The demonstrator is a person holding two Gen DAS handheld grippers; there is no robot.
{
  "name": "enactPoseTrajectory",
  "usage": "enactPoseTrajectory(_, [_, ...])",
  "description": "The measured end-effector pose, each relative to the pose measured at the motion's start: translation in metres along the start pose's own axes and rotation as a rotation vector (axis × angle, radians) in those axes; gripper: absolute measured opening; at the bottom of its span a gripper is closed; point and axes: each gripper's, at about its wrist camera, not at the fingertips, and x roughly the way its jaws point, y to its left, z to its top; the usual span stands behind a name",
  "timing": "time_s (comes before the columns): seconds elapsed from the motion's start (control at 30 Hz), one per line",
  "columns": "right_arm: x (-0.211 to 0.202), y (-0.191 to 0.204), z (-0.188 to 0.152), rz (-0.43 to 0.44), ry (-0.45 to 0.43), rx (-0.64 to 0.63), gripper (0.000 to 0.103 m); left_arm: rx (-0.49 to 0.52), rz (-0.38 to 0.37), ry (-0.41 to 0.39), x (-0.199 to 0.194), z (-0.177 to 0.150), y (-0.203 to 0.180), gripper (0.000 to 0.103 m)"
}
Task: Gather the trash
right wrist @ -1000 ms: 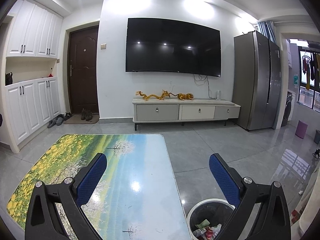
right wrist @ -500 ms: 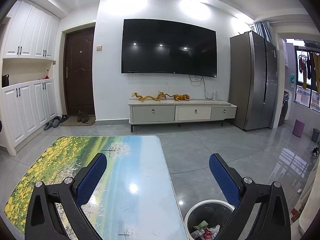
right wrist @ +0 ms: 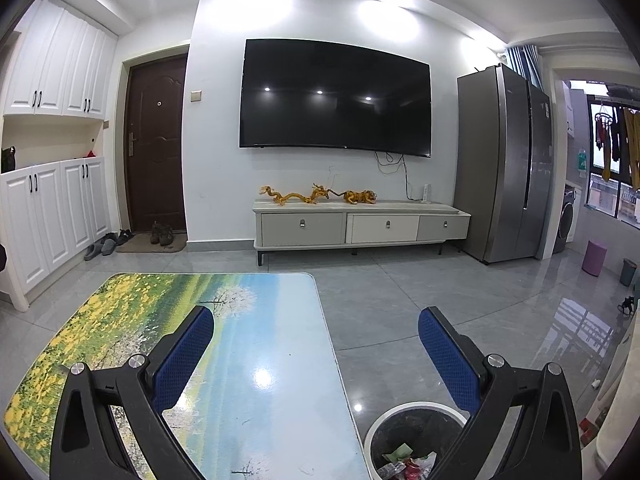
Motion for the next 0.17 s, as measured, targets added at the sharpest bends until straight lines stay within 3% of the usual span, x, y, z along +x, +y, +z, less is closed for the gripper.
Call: enactPoseTrajectory(0.17, [-0.0016,-0.0012,0.0005,-0.002,-0.005,0.0,0.103,0.005,-0.004,0.004,0.0008,-0.0015,-0.0011,0.103])
